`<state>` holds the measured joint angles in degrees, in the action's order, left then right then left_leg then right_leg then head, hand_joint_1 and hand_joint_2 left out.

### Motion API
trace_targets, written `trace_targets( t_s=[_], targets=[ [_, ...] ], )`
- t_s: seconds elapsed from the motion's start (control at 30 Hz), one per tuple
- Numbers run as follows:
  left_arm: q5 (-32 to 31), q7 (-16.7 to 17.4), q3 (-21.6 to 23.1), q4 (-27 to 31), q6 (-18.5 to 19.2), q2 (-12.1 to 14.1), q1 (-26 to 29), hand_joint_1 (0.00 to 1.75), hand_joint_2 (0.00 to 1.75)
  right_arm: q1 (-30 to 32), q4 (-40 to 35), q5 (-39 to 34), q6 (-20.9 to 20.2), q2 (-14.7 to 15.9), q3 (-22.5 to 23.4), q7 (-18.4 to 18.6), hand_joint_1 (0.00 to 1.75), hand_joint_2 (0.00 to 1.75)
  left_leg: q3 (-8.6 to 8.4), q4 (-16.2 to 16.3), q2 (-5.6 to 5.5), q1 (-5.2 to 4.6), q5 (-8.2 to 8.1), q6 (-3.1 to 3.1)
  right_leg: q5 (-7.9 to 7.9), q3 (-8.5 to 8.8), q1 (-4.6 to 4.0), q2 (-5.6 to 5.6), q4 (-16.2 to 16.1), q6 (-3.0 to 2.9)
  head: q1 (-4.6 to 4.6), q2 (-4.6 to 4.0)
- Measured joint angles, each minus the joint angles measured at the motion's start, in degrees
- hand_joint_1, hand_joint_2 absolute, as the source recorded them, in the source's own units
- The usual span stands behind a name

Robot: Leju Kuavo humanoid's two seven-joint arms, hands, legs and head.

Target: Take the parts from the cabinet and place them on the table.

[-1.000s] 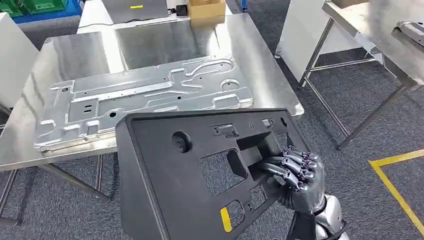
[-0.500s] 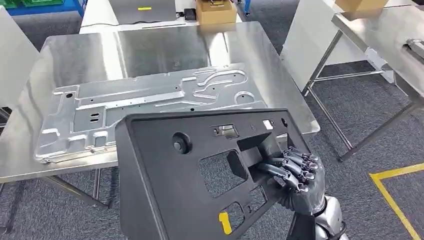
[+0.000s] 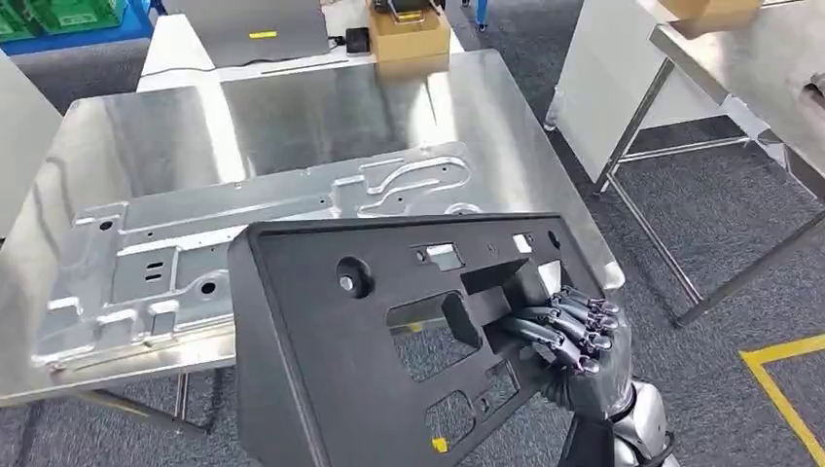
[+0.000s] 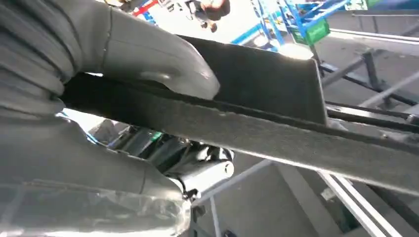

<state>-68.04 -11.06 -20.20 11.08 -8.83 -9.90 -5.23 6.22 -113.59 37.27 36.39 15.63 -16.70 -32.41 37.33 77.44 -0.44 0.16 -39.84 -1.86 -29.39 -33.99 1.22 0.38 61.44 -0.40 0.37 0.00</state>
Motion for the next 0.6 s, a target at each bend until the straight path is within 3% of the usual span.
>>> trace_targets(
  t_s=[0.03,0.07,0.1,0.13,0.17,0.2,0.23,0.3,0.33,0.4,0.5,0.53,0.57,0.6],
  targets=[
    [0.0,0.0,0.0,0.0,0.0,0.0,-0.1,0.00,1.75,0.2,0.0,0.1,0.0,0.0,0.0,0.0,1.75,1.75,0.21,-0.7,0.00,0.04,-0.20,-0.01,-0.63,0.93,0.04,0.08,0.0,0.04,0.00,0.00],
    [0.0,0.0,0.0,0.0,0.0,0.0,-0.1,0.00,1.75,0.3,0.0,0.2,0.1,0.0,0.0,0.0,1.75,1.75,-0.29,-3.6,0.02,0.10,1.31,0.00,-1.42,2.02,0.12,0.22,0.0,0.13,-0.02,0.00],
    [0.0,0.1,0.0,0.0,0.0,0.0,0.0,0.00,1.75,0.3,0.0,0.2,0.1,0.0,0.0,0.1,1.75,1.75,-0.90,-7.3,0.02,0.21,3.91,0.01,-2.05,2.92,0.17,0.30,0.0,0.29,-0.09,0.00],
    [-0.1,0.1,0.0,0.0,0.0,0.0,0.1,0.00,1.75,0.3,0.0,0.3,0.1,0.0,0.0,0.1,1.75,1.75,-1.25,-11.6,0.02,0.40,8.37,-0.01,-2.75,3.67,0.17,0.31,0.0,0.55,-0.11,0.00],
    [-0.1,0.1,0.0,-0.1,0.0,0.0,0.2,0.00,1.75,0.4,0.0,0.3,0.2,0.0,0.0,0.1,1.75,1.75,-0.75,-13.6,0.02,0.54,12.54,0.05,-3.28,3.29,0.11,0.31,0.0,0.88,-0.29,0.00],
    [-0.1,0.0,0.0,-0.2,0.2,0.0,0.0,0.00,1.75,0.5,0.0,0.4,0.3,0.0,0.0,0.1,1.75,1.75,-0.21,-13.6,0.41,0.36,9.07,0.30,-3.58,4.02,-0.04,0.43,0.2,1.18,-0.37,0.00],
    [-0.1,-0.1,0.0,-0.2,0.2,0.0,0.0,0.00,1.75,0.5,0.0,0.5,0.5,0.0,0.1,0.2,1.75,1.75,-0.45,-13.6,0.66,0.27,10.94,0.80,-3.99,3.95,-0.20,0.34,0.0,1.68,-0.35,0.00],
    [-0.3,-0.2,0.0,-0.1,0.4,0.0,-0.1,0.00,1.75,0.5,0.0,0.7,0.6,0.0,0.2,0.3,1.75,1.75,-1.19,-14.0,0.57,0.09,10.43,1.75,-4.06,5.09,-0.03,0.28,-0.1,2.08,-0.24,0.00],
    [-0.3,-0.6,0.0,-0.1,0.4,0.0,0.0,0.00,1.75,0.5,-0.1,0.8,0.7,0.0,0.3,0.3,1.75,1.75,-2.16,-14.6,0.58,0.42,10.53,2.04,-3.88,4.85,0.03,0.19,0.6,2.32,-0.15,0.00],
    [-0.3,-1.3,0.0,0.0,0.8,0.0,0.1,0.00,1.75,0.4,-0.1,1.1,0.7,0.0,0.3,0.4,1.75,1.75,-3.41,-15.4,0.59,0.50,10.23,2.46,-3.71,1.79,0.03,0.07,5.9,2.57,0.29,0.00],
    [-0.3,-2.0,0.0,0.0,0.8,0.0,0.3,0.00,1.75,0.5,0.0,3.0,0.9,0.1,0.9,1.0,1.75,1.75,-4.48,-16.0,0.45,0.45,9.31,2.82,-8.07,-6.10,-0.01,0.07,14.7,2.60,0.57,0.00],
    [-0.4,-2.2,0.0,0.0,0.7,0.0,0.4,0.00,1.75,0.5,0.0,3.4,0.9,0.2,1.3,1.3,1.75,1.75,-5.00,-16.0,0.25,0.45,8.83,2.79,-7.84,-7.39,-0.01,0.06,14.7,2.56,0.61,0.00],
    [-0.5,-2.4,0.0,0.0,0.4,0.0,0.5,0.00,1.75,0.5,0.0,3.6,0.9,0.3,1.6,1.7,1.75,1.75,-5.71,-16.0,0.13,0.46,8.31,2.75,-6.04,-7.51,-0.01,0.06,12.7,2.59,0.72,0.00],
    [-0.5,-2.6,0.0,0.0,0.3,0.0,0.6,0.00,1.75,0.4,0.1,3.9,0.7,0.6,2.0,2.3,1.75,1.75,-6.54,-16.0,-0.01,0.47,7.74,2.67,-2.99,-6.85,-0.01,0.06,9.3,2.58,0.81,0.00]
  ],
)
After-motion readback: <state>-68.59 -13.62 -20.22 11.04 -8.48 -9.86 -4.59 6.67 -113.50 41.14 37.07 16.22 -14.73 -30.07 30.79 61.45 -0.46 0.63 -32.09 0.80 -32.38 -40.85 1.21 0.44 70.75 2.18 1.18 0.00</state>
